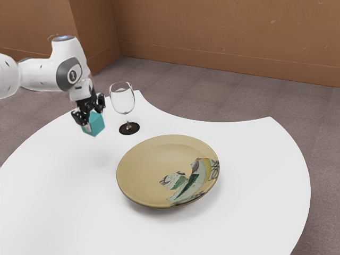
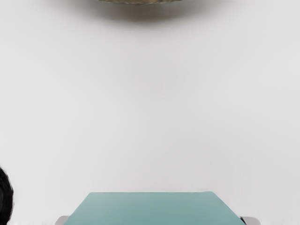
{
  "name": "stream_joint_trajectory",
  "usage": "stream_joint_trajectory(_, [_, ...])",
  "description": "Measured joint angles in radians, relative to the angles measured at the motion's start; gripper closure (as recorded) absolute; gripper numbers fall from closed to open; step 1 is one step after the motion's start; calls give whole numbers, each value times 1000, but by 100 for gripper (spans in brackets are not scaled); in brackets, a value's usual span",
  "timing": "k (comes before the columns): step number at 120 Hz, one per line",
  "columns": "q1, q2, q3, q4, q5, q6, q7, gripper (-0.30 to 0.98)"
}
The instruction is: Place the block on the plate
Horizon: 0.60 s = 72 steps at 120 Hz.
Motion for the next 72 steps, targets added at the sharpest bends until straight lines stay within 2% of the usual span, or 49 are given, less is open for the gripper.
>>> stream_joint_trajectory(26, [-55, -28, 0, 12, 6, -38, -5, 40])
stream_joint_trajectory(72, [-373, -7, 37, 33, 17, -77, -67, 40])
